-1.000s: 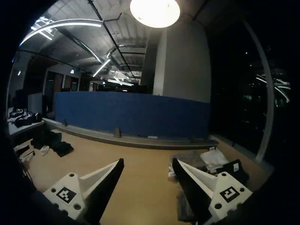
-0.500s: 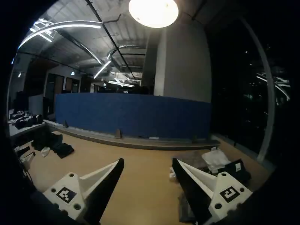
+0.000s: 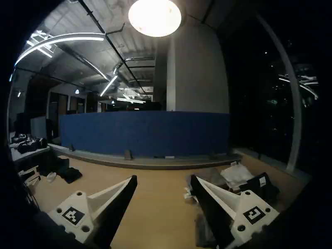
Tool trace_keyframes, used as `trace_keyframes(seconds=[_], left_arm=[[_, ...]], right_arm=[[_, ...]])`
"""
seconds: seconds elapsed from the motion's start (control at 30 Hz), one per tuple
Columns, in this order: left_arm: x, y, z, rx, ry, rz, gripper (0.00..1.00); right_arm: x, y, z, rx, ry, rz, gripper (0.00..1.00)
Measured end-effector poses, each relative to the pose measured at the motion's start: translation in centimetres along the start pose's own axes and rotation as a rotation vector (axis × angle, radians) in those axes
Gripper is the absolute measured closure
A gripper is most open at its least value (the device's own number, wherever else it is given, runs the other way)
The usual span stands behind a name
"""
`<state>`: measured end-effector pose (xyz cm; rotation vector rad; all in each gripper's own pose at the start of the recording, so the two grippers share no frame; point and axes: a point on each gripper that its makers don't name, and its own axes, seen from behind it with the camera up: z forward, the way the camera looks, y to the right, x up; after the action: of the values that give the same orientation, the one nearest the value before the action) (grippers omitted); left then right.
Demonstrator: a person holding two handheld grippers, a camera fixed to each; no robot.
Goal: Fold towel
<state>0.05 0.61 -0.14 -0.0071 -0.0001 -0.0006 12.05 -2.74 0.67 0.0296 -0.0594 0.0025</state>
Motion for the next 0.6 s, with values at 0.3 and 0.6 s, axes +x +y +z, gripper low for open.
trace_keyframes(seconds=[0.3, 0.6], left_arm=[[0.0, 0.0, 0.0, 0.000, 0.000, 0.000, 0.10], [0.0, 0.1, 0.0, 0.000, 0.000, 0.000, 0.10]], right_arm=[[-0.5, 1.9, -0.2, 0.022, 0.042, 0.083, 0.00], [-3.1, 3.6, -0.6, 0.023, 0.058, 0.115, 0.00]])
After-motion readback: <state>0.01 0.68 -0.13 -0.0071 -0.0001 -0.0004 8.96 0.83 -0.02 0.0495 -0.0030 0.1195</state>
